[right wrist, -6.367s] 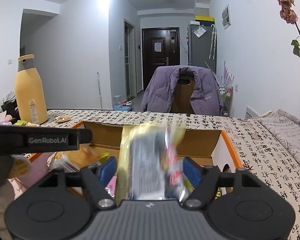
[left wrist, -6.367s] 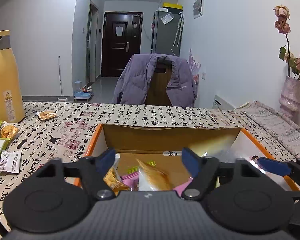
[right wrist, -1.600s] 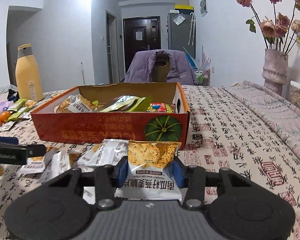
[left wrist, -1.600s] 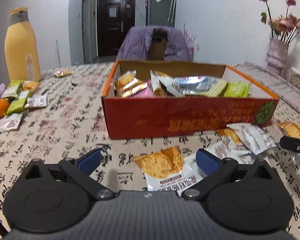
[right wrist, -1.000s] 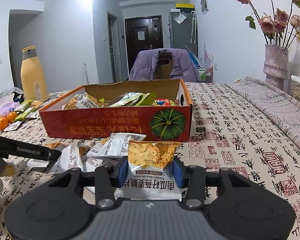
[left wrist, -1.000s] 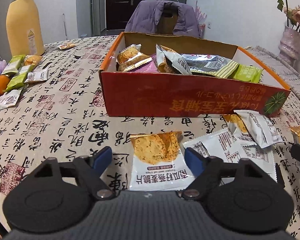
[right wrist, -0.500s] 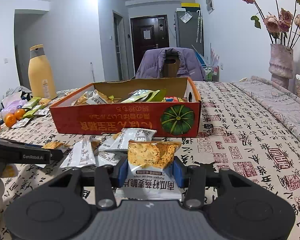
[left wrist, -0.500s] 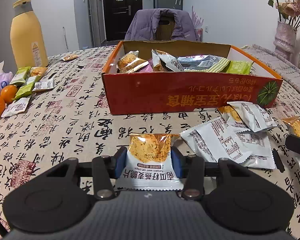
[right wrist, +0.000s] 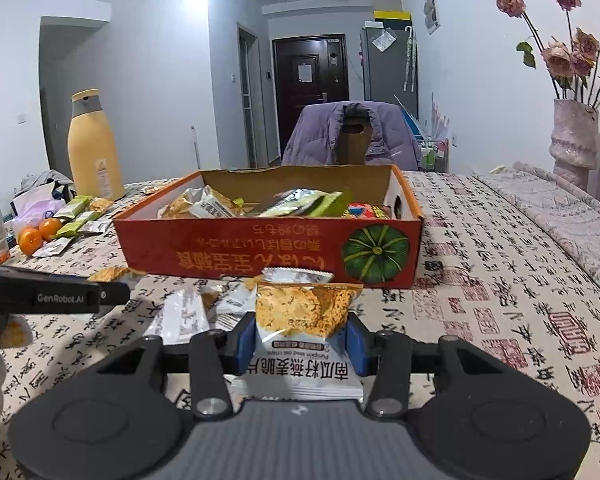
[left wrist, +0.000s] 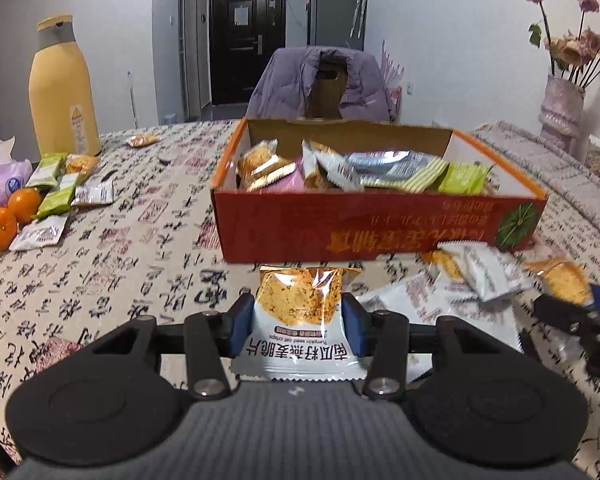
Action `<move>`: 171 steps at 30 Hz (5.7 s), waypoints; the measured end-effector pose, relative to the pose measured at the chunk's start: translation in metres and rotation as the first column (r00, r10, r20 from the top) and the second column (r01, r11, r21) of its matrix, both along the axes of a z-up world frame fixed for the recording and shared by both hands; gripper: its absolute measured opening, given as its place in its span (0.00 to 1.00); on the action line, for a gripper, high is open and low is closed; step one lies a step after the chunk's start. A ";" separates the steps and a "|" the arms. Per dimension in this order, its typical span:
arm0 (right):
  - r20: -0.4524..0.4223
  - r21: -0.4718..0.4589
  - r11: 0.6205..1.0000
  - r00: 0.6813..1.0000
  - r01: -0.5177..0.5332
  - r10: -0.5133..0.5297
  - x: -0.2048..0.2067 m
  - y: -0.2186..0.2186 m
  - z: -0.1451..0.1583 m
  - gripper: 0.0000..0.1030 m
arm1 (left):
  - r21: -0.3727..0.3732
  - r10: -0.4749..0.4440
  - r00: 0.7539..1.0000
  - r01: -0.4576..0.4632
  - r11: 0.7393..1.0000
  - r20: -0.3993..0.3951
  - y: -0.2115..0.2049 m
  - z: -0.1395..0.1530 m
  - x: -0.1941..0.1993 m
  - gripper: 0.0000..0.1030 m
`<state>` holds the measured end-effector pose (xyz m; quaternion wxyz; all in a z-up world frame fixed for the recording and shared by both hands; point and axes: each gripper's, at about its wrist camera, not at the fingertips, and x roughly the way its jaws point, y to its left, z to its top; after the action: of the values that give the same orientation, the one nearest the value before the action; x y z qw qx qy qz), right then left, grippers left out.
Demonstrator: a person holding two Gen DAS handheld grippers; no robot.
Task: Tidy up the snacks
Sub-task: 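Carry both crisp packets over the box, then open both grippers to drop the crisp packets into the box, then withdraw both grippers from the box toward the snack pile, then grasp a white snack packet with the right gripper, then grasp a white snack packet with the left gripper while the right gripper holds its packet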
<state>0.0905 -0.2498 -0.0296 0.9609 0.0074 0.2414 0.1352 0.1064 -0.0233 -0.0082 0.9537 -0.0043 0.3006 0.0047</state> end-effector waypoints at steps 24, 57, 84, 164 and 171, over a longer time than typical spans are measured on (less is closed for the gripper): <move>0.123 -0.008 1.000 0.992 -0.020 0.021 0.068 0.027 0.043 0.44 | -0.009 -0.028 0.987 0.030 0.999 0.156 -0.021 0.055 0.054 0.46; 0.115 0.010 0.998 0.991 0.064 -0.065 0.155 0.010 0.031 0.96 | -0.068 0.052 0.984 -0.040 0.997 0.173 0.003 0.034 0.137 0.85; 0.094 -0.018 0.988 0.984 0.153 -0.151 0.146 0.005 0.044 1.00 | -0.085 0.072 0.980 -0.057 0.995 0.186 0.001 0.053 0.128 1.00; -0.142 -0.053 0.998 0.990 -0.019 0.012 0.089 0.029 -0.010 0.38 | -0.045 0.005 0.998 -0.002 0.999 0.063 0.028 -0.018 0.008 1.00; -0.097 -0.041 0.999 0.995 0.021 -0.025 0.076 0.015 -0.004 0.37 | -0.044 0.009 0.998 -0.006 0.999 0.060 0.029 -0.019 0.008 1.00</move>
<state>0.1664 -0.2350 -0.0335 0.9494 -0.0024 0.2907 0.1189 0.1141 0.0055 -0.0268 0.9621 -0.0265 0.2716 0.0014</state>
